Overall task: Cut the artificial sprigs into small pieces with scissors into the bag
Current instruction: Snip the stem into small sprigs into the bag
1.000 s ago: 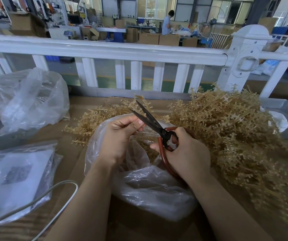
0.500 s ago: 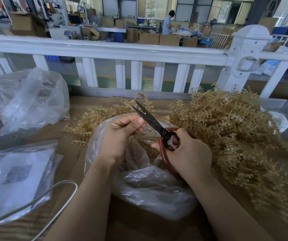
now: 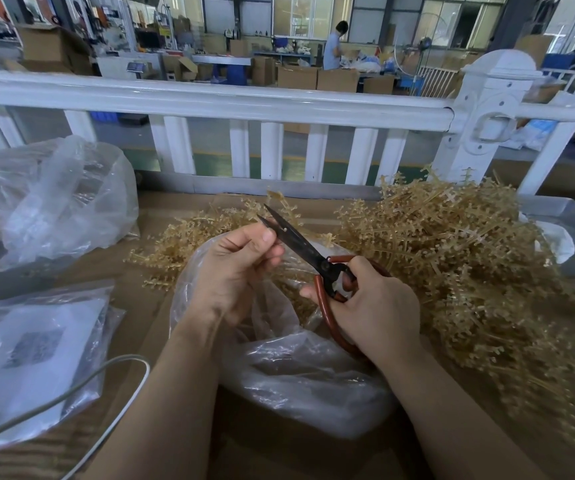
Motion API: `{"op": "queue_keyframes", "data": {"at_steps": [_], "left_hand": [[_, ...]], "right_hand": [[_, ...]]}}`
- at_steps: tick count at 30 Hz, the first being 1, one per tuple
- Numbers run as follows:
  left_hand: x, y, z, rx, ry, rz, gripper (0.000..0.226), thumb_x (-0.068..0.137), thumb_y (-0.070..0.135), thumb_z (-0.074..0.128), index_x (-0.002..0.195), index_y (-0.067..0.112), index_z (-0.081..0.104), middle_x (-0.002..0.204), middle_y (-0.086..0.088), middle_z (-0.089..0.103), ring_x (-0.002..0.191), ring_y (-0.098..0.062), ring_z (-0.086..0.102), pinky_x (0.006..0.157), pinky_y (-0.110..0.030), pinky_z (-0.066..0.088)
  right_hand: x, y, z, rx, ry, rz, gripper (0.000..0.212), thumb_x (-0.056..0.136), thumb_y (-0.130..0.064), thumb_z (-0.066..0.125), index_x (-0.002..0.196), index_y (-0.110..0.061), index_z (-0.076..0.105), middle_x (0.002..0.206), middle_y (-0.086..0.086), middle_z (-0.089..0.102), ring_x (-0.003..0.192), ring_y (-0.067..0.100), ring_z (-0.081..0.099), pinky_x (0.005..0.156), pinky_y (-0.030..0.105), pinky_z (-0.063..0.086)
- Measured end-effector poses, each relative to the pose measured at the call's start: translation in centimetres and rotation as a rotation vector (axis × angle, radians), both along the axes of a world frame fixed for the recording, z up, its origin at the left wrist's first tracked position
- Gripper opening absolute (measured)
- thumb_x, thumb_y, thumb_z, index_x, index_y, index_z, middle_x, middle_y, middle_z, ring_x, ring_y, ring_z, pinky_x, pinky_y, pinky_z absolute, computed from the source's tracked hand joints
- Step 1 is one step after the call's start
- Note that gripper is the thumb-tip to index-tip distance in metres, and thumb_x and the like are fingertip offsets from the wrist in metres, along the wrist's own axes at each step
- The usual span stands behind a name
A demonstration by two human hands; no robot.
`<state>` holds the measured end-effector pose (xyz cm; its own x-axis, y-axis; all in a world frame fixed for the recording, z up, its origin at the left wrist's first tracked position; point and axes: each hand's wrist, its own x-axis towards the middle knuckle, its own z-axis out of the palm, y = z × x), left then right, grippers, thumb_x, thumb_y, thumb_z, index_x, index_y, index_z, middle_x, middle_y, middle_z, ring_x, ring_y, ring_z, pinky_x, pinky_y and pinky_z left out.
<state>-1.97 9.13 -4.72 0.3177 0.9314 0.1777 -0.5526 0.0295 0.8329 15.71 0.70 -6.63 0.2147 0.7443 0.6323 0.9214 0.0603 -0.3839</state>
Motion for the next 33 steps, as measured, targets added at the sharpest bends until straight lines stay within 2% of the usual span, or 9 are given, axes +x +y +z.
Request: {"op": "queue_keyframes", "data": {"at_steps": [3, 9, 11, 14, 18, 22, 25, 30, 33], "left_hand": [[0.0, 0.0, 0.0, -0.003, -0.015, -0.018, 0.025, 0.065, 0.024, 0.079, 0.085, 0.008, 0.075, 0.072, -0.002, 0.070, 0.066, -0.008, 0.065, 0.069, -0.021, 0.056], [0.0, -0.1, 0.0, -0.001, -0.018, -0.024, 0.019, 0.073, 0.020, 0.073, 0.087, 0.007, 0.072, 0.074, -0.001, 0.068, 0.067, -0.009, 0.063, 0.069, -0.021, 0.055], [0.0, -0.1, 0.0, -0.005, 0.009, -0.003, 0.017, 0.075, 0.017, 0.072, 0.088, 0.006, 0.070, 0.073, -0.001, 0.068, 0.067, -0.009, 0.063, 0.069, -0.021, 0.056], [0.1, -0.3, 0.1, 0.013, 0.044, -0.008, 0.004, 0.077, 0.014, 0.070, 0.077, 0.013, 0.074, 0.072, -0.002, 0.068, 0.067, -0.010, 0.064, 0.070, -0.022, 0.057], [0.0, -0.6, 0.2, 0.048, 0.079, -0.034, 0.008, 0.078, 0.011, 0.067, 0.072, 0.014, 0.072, 0.072, -0.004, 0.068, 0.067, -0.012, 0.064, 0.067, -0.021, 0.055], [0.2, -0.8, 0.2, 0.054, 0.119, -0.052, 0.012, 0.077, 0.012, 0.065, 0.077, 0.015, 0.077, 0.070, -0.002, 0.069, 0.066, -0.009, 0.065, 0.064, -0.018, 0.053], [0.5, -1.1, 0.3, 0.062, 0.150, -0.072, 0.017, 0.078, 0.013, 0.064, 0.076, 0.020, 0.080, 0.068, 0.001, 0.069, 0.066, -0.007, 0.064, 0.062, -0.016, 0.051], [0.6, -1.3, 0.3, 0.060, 0.167, -0.080, 0.017, 0.077, 0.010, 0.064, 0.072, 0.018, 0.078, 0.067, -0.001, 0.069, 0.065, -0.009, 0.064, 0.063, -0.017, 0.051], [0.8, -1.4, 0.4, 0.048, 0.160, -0.083, 0.016, 0.077, 0.010, 0.064, 0.070, 0.016, 0.077, 0.066, -0.002, 0.069, 0.065, -0.009, 0.063, 0.062, -0.017, 0.050]], "right_hand": [[0.1, 0.0, -0.1, -0.023, 0.004, 0.016, 0.083, 0.073, -0.099, 0.027, 0.085, -0.025, 0.062, 0.062, -0.019, 0.053, 0.053, 0.004, 0.047, 0.050, 0.011, 0.025], [0.1, -0.1, 0.0, -0.056, 0.009, 0.028, 0.077, 0.072, -0.096, 0.037, 0.090, -0.026, 0.063, 0.065, -0.020, 0.055, 0.057, 0.002, 0.050, 0.053, 0.006, 0.026], [0.0, -0.2, 0.1, -0.069, 0.007, 0.016, 0.069, 0.073, -0.096, 0.039, 0.091, -0.032, 0.058, 0.067, -0.023, 0.052, 0.059, -0.001, 0.048, 0.053, 0.006, 0.025], [0.0, -0.2, 0.2, -0.096, 0.003, 0.015, 0.065, 0.072, -0.097, 0.037, 0.094, -0.037, 0.047, 0.074, -0.022, 0.055, 0.063, -0.001, 0.050, 0.051, 0.008, 0.026], [0.1, -0.1, 0.1, -0.134, -0.027, 0.017, 0.062, 0.070, -0.098, 0.035, 0.094, -0.041, 0.037, 0.084, -0.021, 0.057, 0.068, 0.000, 0.051, 0.051, 0.010, 0.028], [0.0, 0.0, 0.1, -0.162, -0.029, 0.007, 0.060, 0.070, -0.095, 0.039, 0.086, -0.039, 0.030, 0.077, -0.021, 0.049, 0.064, 0.001, 0.048, 0.048, 0.013, 0.025], [0.1, 0.0, 0.1, -0.155, -0.029, 0.001, 0.061, 0.069, -0.095, 0.039, 0.086, -0.037, 0.032, 0.077, -0.019, 0.052, 0.063, 0.004, 0.049, 0.048, 0.013, 0.026], [0.0, 0.0, 0.3, -0.144, -0.062, -0.030, 0.064, 0.069, -0.095, 0.044, 0.086, -0.034, 0.038, 0.073, -0.016, 0.055, 0.062, 0.006, 0.056, 0.046, 0.015, 0.029], [-0.1, -0.2, 0.3, -0.123, -0.057, -0.047, 0.062, 0.070, -0.092, 0.049, 0.084, -0.033, 0.038, 0.069, -0.018, 0.053, 0.057, 0.004, 0.054, 0.044, 0.014, 0.027]]}}
